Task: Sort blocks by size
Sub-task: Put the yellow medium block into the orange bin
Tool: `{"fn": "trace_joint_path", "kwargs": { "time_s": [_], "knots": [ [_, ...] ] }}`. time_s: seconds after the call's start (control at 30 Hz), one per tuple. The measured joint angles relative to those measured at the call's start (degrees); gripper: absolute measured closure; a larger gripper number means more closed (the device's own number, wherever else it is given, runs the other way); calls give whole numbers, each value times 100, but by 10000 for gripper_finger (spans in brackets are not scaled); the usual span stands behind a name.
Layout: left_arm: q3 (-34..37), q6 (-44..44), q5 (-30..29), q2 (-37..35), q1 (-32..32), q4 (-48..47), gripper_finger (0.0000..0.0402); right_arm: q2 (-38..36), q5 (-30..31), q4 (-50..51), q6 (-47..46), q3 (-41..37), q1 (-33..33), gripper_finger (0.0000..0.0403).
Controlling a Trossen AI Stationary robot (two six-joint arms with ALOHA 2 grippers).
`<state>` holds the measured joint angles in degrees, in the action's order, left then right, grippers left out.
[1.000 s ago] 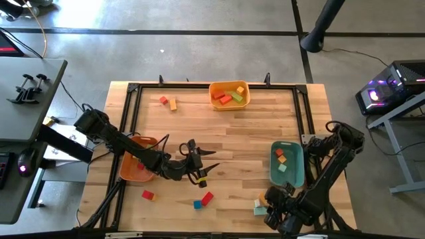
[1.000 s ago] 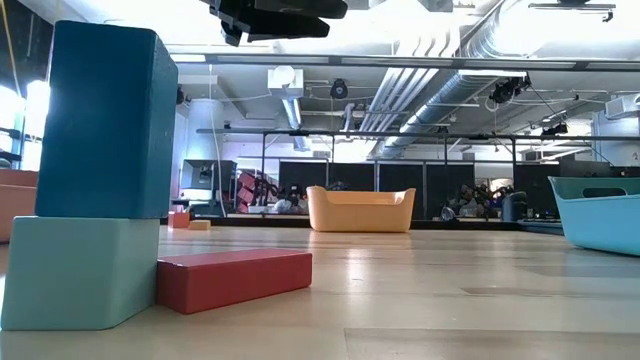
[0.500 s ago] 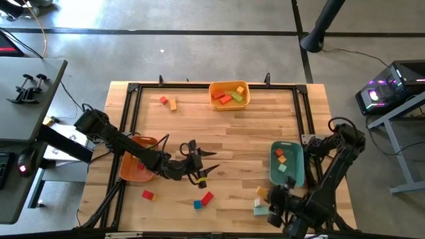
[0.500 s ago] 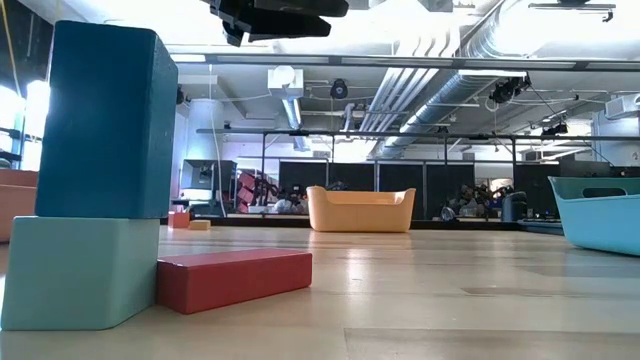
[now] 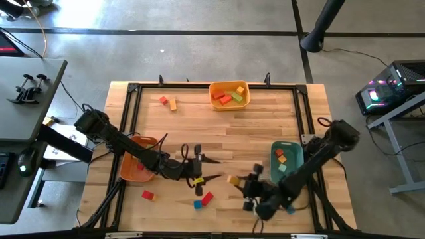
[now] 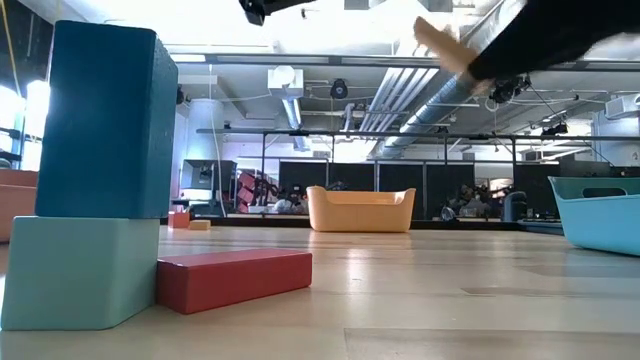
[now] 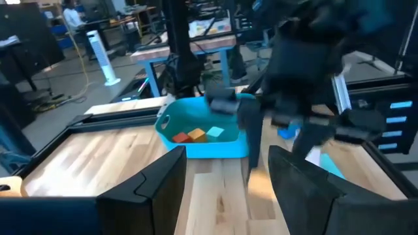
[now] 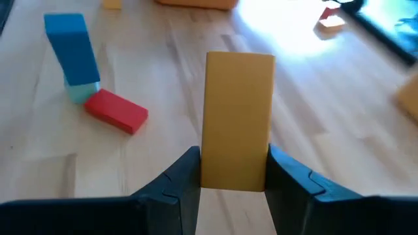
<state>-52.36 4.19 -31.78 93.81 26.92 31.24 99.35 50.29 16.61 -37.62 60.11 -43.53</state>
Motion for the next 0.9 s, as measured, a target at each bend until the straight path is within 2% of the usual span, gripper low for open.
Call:
{"fn": "trace_joint_path", "kwargs": {
  "time_s": [0.1,0.23,0.33,0.4,0.53,0.6,0.7,0.77,0.83,0.9],
  "knots": [
    [0,160,16,2,49,-2,200,-18,-687,-1986,1054,-564,271,273],
    [0,188,40,4,57,-11,200,-35,-2084,-4594,2432,-1043,540,273],
    [0,34,275,4,-3,-112,200,-130,-2956,-5579,3149,-1076,641,273],
    [0,-91,511,4,-76,-249,200,-326,-3165,-5669,3501,-1024,644,273],
    [0,-243,943,6,-177,-243,200,-894,-2991,-5377,3997,-1006,549,273],
    [0,-206,1049,51,-186,-66,200,-1181,-2447,-5064,4260,-1004,430,272],
    [0,143,1156,266,-162,541,200,-1494,-1315,-4383,4492,-1004,297,272],
    [0,390,1241,466,-137,1128,200,-1565,-896,-3969,4309,-1004,361,272],
    [-2,539,1234,649,-134,1679,200,-1524,-981,-3801,3969,-1004,522,272],
    [-2,537,1208,802,-142,2159,200,-1395,-1353,-3881,3803,-1004,669,272]
  ]
}}
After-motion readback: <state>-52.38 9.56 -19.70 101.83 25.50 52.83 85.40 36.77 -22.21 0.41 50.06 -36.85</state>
